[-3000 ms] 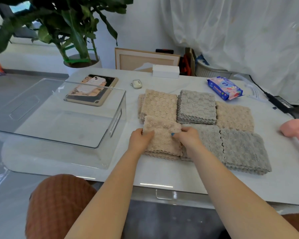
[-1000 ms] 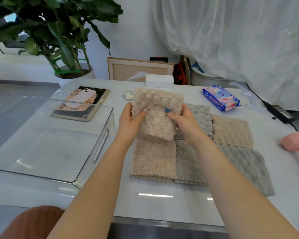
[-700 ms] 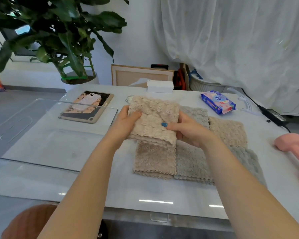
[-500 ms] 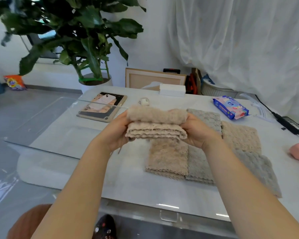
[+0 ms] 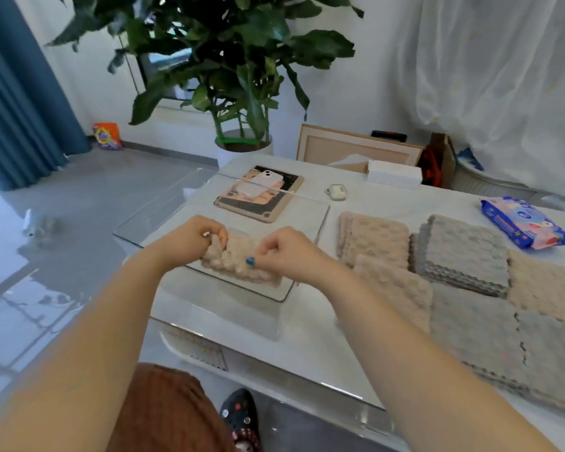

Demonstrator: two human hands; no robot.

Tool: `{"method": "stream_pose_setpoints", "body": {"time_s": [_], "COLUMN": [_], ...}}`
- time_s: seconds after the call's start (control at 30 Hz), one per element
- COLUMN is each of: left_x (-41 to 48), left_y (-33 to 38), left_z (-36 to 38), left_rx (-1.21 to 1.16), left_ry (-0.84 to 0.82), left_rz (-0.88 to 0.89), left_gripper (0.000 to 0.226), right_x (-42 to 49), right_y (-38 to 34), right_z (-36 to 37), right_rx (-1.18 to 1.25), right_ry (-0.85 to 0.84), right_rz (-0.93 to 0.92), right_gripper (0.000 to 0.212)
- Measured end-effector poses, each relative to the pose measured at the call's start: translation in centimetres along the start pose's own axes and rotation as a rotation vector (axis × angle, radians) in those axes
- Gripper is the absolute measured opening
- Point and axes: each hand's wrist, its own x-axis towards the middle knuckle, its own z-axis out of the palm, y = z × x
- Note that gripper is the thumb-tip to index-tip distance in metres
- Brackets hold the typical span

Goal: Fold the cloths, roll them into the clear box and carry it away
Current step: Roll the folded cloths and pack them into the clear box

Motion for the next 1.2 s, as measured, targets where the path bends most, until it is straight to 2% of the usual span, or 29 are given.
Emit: {"method": "stream_pose_setpoints", "body": {"time_s": [0.07,0.17,0.27,0.33,0.4,0.47,0.53,0.63,0.77,0.87,0.97,1.07,1.2], "left_x": [-0.4,-1.3,-3.0,-3.8,-4.1,-3.7,-2.6,0.1,3.0,4.5,6.0,6.9,6.8], "left_y": [-0.5,0.5,2.0,3.1,3.8,4.0,3.7,2.3,-0.3,-2.7,-4.6,-5.5,-5.5], "left_z": [0.6,1.9,3.5,4.4,4.4,3.5,1.9,-0.1,-0.7,0.4,1.4,1.9,2.6], "left_rx": [0.079,0.122,-0.034,-0.200,-0.272,-0.323,-0.138,0.351,0.872,0.940,0.943,0.981,1.125], "left_ry": [-0.031,-0.162,-0.270,-0.313,-0.301,-0.259,-0.218,-0.173,-0.228,-0.214,-0.204,-0.243,-0.246], "left_rz": [-0.045,-0.123,-0.201,-0.282,-0.361,-0.343,-0.287,-0.295,-0.354,-0.367,-0.360,-0.335,-0.351], "left_gripper": [0.058,0.054,0.051,0.039,0.022,0.015,0.028,0.036,0.027,0.027,0.032,0.033,0.033], "right_x": [0.6,0.0,-0.9,-1.2,-1.3,-0.7,0.7,4.3,9.8,12.2,13.7,14.3,14.7], "right_y": [0.5,1.2,1.9,2.3,2.3,1.9,1.3,0.5,1.1,2.2,4.3,6.3,6.6], "right_z": [1.0,-0.2,-2.8,-4.7,-5.9,-6.3,-5.8,-3.5,1.4,4.5,5.7,5.2,4.9], "right_rx": [-0.332,-0.470,-0.480,-0.440,-0.362,-0.258,-0.172,-0.204,-0.326,-0.407,-0.459,-0.419,-0.360], "right_ry": [0.021,-0.053,-0.209,-0.318,-0.410,-0.425,-0.389,-0.393,-0.447,-0.447,-0.359,-0.235,-0.257], "right_rz": [-0.044,-0.064,-0.025,0.027,0.074,0.086,0.061,0.016,0.047,0.053,0.030,0.017,0.062], "right_gripper": [0.027,0.030,0.028,0.027,0.028,0.028,0.025,0.016,0.033,0.037,0.032,0.033,0.043]}}
